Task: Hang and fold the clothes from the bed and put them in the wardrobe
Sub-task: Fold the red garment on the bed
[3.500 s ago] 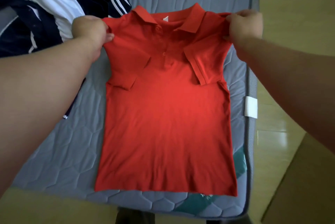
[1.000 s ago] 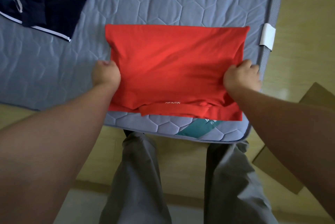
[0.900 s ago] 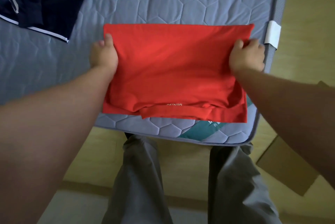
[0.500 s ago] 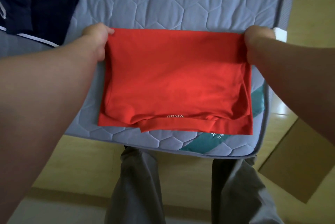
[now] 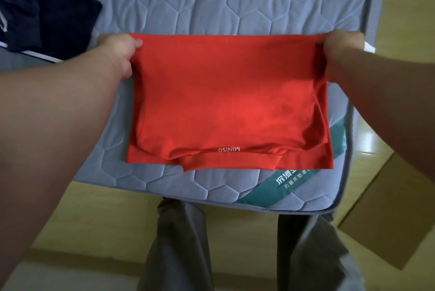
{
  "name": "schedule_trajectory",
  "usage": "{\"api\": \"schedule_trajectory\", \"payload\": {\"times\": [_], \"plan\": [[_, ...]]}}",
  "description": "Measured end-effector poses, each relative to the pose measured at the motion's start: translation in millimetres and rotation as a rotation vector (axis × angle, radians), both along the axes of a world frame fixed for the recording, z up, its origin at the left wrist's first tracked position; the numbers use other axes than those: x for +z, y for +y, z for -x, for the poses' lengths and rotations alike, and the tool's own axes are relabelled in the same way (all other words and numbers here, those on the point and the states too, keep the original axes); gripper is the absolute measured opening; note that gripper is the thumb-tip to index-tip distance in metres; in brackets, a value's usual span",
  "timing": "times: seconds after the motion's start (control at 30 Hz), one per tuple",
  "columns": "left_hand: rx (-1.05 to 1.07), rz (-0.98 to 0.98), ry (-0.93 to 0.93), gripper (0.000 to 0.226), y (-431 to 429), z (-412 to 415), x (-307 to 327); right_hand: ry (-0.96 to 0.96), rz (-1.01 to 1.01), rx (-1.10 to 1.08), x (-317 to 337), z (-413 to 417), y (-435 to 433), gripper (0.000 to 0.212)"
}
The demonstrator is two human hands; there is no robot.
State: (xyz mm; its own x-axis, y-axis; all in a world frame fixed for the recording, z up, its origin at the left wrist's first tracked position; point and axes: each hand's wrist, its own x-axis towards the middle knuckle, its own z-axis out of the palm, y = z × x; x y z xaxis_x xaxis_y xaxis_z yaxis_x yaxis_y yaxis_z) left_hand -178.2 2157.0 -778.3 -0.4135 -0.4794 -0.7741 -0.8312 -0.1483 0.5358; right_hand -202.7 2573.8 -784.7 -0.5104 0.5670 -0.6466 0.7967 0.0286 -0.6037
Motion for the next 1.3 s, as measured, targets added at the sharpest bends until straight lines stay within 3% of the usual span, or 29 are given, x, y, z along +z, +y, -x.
{"api": "schedule_trajectory", "payload": {"times": [0.13, 0.27, 0.37, 0.47, 0.63, 0.8, 0.9, 1.03, 1.07, 1.13, 1.2, 1.23, 1.3], "plan": [[-0.147, 0.086, -0.024, 0.037, -8, 1, 0, 0.015, -0.049, 0.208, 10, -2, 5, 0.028], [-0.422, 0.394, 0.11, 0.044, -14, 1, 15, 0.127, -0.235, 0.275, 26, -4, 6, 0.04], [-0.735, 0.629, 0.11, 0.034, -16, -22, 47, 0.204, -0.388, 0.528, 50, -30, 9, 0.045], [-1.106, 0.87, 0.314, 0.02, -18, -71, 74, 0.351, -0.512, 0.852, 71, -79, 27, 0.044], [-1.514, 0.961, 0.394, 0.014, -21, -171, 101, 0.477, -0.656, 1.244, 94, -172, 49, 0.024], [-1.818, 1.029, 0.422, 0.013, -26, -252, 88, 0.526, -0.8, 1.583, 80, -242, 59, 0.022], [-1.858, 1.04, 0.274, 0.019, -16, -268, 81, 0.362, -0.821, 1.622, 73, -260, 47, 0.021], [-1.825, 1.007, 0.039, 0.021, -1, -261, 74, -0.058, -0.806, 1.741, 69, -258, 32, 0.03], [-1.866, 0.983, -0.053, 0.024, 3, -255, 71, -0.1, -0.804, 1.795, 69, -253, 27, 0.031], [-1.909, 1.011, -0.179, 0.025, 13, -237, 69, 0.028, -0.806, 1.763, 70, -236, 17, 0.025], [-1.729, 1.056, 0.012, 0.017, 24, -218, 69, 0.261, -0.868, 1.583, 68, -216, 8, 0.029], [-1.586, 1.05, 0.155, 0.017, 29, -208, 69, 0.271, -0.898, 1.504, 67, -204, 3, 0.035], [-1.408, 0.993, 0.335, 0.031, 34, -186, 66, 0.109, -0.823, 1.447, 63, -174, -6, 0.051]]}}
